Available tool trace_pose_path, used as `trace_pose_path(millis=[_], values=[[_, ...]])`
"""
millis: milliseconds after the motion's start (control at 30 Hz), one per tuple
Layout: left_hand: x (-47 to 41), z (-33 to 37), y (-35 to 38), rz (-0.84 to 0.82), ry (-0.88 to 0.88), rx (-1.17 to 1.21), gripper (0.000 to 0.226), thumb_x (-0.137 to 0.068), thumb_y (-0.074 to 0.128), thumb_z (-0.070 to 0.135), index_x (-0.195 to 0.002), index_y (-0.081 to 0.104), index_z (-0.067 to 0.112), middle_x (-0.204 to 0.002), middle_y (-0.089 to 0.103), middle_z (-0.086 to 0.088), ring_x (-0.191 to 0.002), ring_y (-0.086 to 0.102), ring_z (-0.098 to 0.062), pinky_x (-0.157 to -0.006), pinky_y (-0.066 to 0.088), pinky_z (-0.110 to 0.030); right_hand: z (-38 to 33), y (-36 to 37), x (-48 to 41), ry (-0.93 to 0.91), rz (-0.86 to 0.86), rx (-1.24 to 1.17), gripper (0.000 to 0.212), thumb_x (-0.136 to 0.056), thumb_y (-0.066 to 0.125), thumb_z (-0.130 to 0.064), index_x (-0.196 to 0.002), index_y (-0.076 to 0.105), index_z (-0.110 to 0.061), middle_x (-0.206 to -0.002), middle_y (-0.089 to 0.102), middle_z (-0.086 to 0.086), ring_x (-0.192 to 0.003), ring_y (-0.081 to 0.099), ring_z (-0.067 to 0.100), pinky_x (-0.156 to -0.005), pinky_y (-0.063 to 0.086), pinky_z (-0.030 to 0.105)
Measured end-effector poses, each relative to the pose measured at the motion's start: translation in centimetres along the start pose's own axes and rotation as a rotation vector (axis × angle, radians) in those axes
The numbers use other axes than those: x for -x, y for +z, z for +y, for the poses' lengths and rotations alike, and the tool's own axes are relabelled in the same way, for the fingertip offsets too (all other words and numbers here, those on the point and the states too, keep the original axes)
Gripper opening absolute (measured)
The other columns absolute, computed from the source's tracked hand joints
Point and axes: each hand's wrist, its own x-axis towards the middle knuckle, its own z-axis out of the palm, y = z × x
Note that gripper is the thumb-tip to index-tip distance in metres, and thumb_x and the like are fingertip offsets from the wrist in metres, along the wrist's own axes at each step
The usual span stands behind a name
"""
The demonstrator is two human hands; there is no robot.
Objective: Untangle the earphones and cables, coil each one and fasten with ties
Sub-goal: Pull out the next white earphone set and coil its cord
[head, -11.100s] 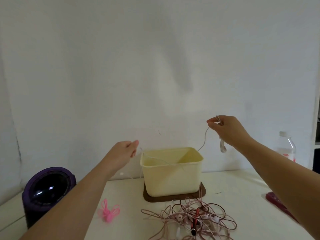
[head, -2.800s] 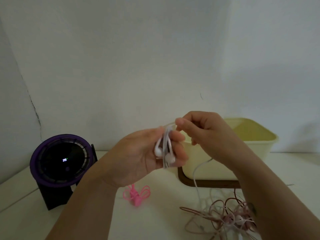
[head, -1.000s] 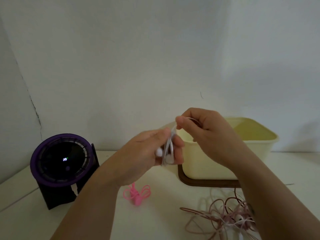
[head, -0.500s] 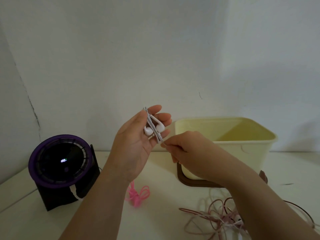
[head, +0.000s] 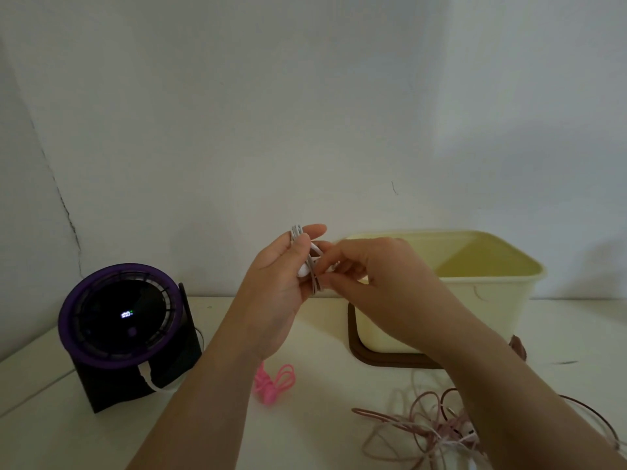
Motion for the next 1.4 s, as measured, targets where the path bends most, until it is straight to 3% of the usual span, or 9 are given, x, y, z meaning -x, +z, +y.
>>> trace_pose_path(millis=[133, 467, 600, 700, 833, 1000, 1133, 1267, 1400], values=[[-0.1, -0.1, -0.2, 0.030, -0.010, -0.061, 0.028, -0.100, 0.033, 0.017, -0.103, 0.061, 0.013, -0.076, 0.067, 0.000, -0.078, 0.066, -0.015, -0.070, 0.054, -0.026, 0.2, 0.2, -0.1, -0.073, 0.057, 0.036, 0.009, -0.084, 0.067, -0.024, -0.090, 0.074, -0.025, -0.072, 0.049, -0.017, -0.072, 0.048, -0.013, -0.065, 0.037, 0.007], [0.5, -0.3, 0.5, -0.050, 0.029, -0.382, 0.040, -0.098, 0.032, 0.038, -0.090, 0.061, 0.011, -0.062, 0.056, 0.006, -0.058, 0.054, -0.010, -0.064, 0.047, -0.031, 0.8, 0.5, -0.1, 0.022, 0.145, -0.127, 0.023, -0.062, 0.073, -0.034, -0.075, 0.054, -0.033, -0.074, 0.046, -0.014, -0.066, 0.045, -0.006, -0.058, 0.034, 0.010], [0.7, 0.0, 0.7, -0.087, 0.033, -0.429, 0.044, -0.091, 0.033, 0.048, -0.079, 0.061, 0.016, -0.058, 0.052, 0.000, -0.055, 0.049, -0.014, -0.059, 0.041, -0.030, 1.2, 0.4, -0.1, 0.168, 0.037, -0.343, 0.040, -0.065, 0.078, -0.030, -0.097, 0.053, -0.032, -0.074, 0.056, -0.020, -0.054, 0.047, 0.001, -0.054, 0.039, 0.013], [0.9, 0.2, 0.7, -0.110, 0.008, -0.403, 0.046, -0.091, 0.032, 0.048, -0.067, 0.062, 0.023, -0.055, 0.049, 0.000, -0.051, 0.045, -0.014, -0.056, 0.038, -0.030, 1.2, 0.2, -0.1, 0.172, -0.106, -0.533, 0.046, -0.073, 0.077, -0.018, -0.113, 0.055, -0.022, -0.090, 0.070, -0.003, -0.066, 0.069, 0.018, -0.078, 0.056, 0.045], [1.1, 0.4, 1.1, -0.047, -0.004, -0.443, 0.052, -0.099, 0.029, 0.037, -0.064, 0.061, 0.017, -0.043, 0.048, 0.006, -0.042, 0.043, -0.007, -0.047, 0.037, -0.018, 1.0, -0.1, 0.0, 0.109, -0.123, -0.494, 0.027, -0.076, 0.075, -0.017, -0.101, 0.063, -0.019, -0.080, 0.072, 0.002, -0.072, 0.072, 0.027, -0.082, 0.053, 0.056], [1.6, 0.1, 2.0, 0.022, 0.115, -0.519, 0.041, -0.100, 0.030, 0.029, -0.071, 0.055, 0.013, -0.045, 0.051, 0.013, -0.042, 0.048, 0.002, -0.043, 0.036, -0.006, 0.9, -0.5, 0.1, 0.062, -0.165, -0.465, 0.018, -0.080, 0.067, -0.012, -0.097, 0.064, -0.019, -0.075, 0.072, 0.001, -0.072, 0.071, 0.013, -0.084, 0.054, 0.046], [1.4, -0.2, 2.0, 0.066, 0.101, -0.502, 0.037, -0.099, 0.034, 0.033, -0.078, 0.055, 0.012, -0.056, 0.052, 0.012, -0.051, 0.049, -0.001, -0.048, 0.043, -0.015, 1.6, -1.4, 0.1, 0.040, -0.249, -0.467, 0.019, -0.084, 0.069, -0.019, -0.103, 0.067, -0.021, -0.084, 0.073, 0.004, -0.080, 0.069, 0.025, -0.088, 0.052, 0.049], [1.2, -0.1, 1.7, 0.035, 0.121, -0.532, 0.040, -0.098, 0.033, 0.036, -0.082, 0.049, 0.004, -0.049, 0.044, 0.008, -0.050, 0.041, -0.009, -0.049, 0.038, -0.019, 2.6, -2.1, 0.0, 0.086, -0.241, -0.561, 0.019, -0.086, 0.065, -0.012, -0.105, 0.071, -0.014, -0.080, 0.073, -0.006, -0.071, 0.063, 0.007, -0.070, 0.049, 0.019], [1.4, 0.0, 1.9, -0.013, 0.108, -0.459, 0.035, -0.098, 0.032, 0.035, -0.089, 0.048, 0.006, -0.043, 0.042, 0.008, -0.040, 0.037, -0.003, -0.043, 0.034, -0.014, 2.9, -2.1, -0.1, 0.099, -0.190, -0.570, 0.010, -0.079, 0.072, -0.011, -0.089, 0.072, -0.014, -0.071, 0.070, -0.007, -0.063, 0.059, 0.004, -0.065, 0.046, 0.018]])
